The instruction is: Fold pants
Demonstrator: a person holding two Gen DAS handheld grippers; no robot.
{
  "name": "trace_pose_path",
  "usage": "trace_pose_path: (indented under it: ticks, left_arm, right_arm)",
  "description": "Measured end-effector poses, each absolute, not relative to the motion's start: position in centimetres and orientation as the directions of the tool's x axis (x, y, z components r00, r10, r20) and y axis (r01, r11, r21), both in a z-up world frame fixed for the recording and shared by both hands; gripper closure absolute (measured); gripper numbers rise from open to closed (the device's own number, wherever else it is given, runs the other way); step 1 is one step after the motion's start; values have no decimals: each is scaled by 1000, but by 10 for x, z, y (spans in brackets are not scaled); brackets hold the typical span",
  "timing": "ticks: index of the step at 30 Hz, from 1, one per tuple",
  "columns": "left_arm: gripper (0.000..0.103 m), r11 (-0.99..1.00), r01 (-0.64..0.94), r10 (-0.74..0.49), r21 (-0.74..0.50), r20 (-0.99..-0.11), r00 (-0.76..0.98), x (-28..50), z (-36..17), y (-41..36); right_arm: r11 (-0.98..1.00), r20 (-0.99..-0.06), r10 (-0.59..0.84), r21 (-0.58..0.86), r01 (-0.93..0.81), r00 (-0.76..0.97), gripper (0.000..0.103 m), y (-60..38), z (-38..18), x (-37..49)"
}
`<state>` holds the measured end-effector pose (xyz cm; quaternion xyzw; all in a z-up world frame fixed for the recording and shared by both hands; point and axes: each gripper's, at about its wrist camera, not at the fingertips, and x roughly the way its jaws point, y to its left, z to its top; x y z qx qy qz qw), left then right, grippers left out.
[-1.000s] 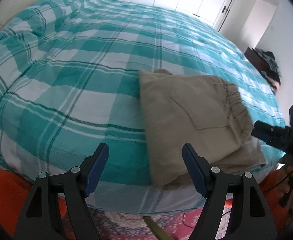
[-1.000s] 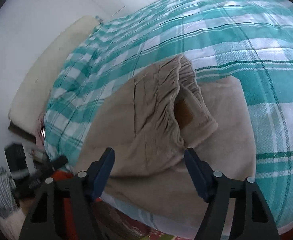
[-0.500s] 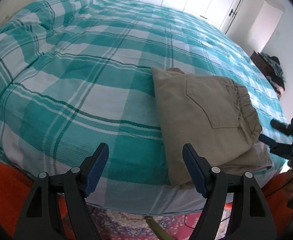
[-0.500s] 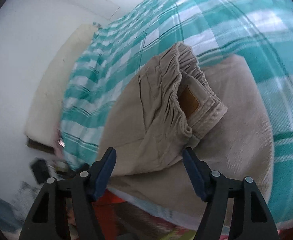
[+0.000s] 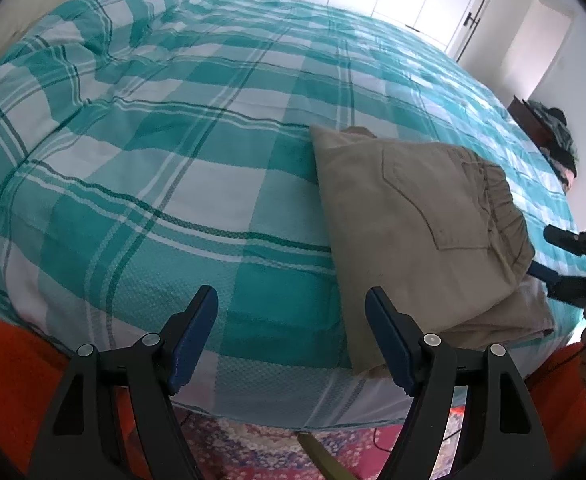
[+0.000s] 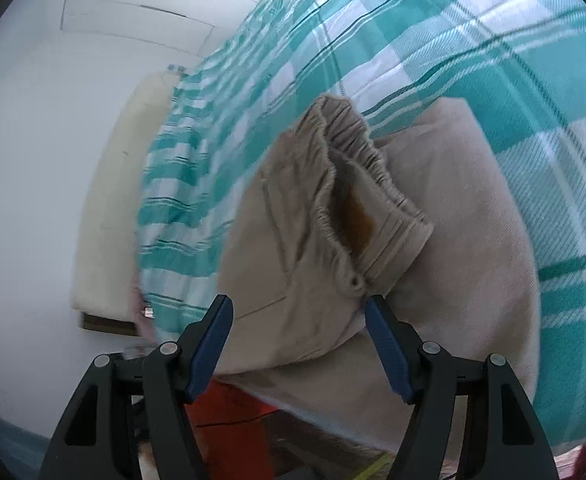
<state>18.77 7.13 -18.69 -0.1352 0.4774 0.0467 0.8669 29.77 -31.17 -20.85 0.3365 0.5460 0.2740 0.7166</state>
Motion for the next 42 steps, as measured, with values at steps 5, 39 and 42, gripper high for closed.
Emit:
trace_pose_path:
  ticks: [5,39,42]
  left_arm:
    - [25,958,-216,-46,-189,-843,536,188,-188,71]
    - [25,955,-231,-39,-186,-850,525,185,-190,76]
    - [25,952,-213,-69,-218,-835,547,179,-179,81]
  right_arm:
    - [751,-711,654,652,-105,257,59,-297,-206,302]
    - [709,-679,683,705,-22,270,45,-308,-233,315]
    - [770,-730,626,634,-70,276,66,-292,-228,321]
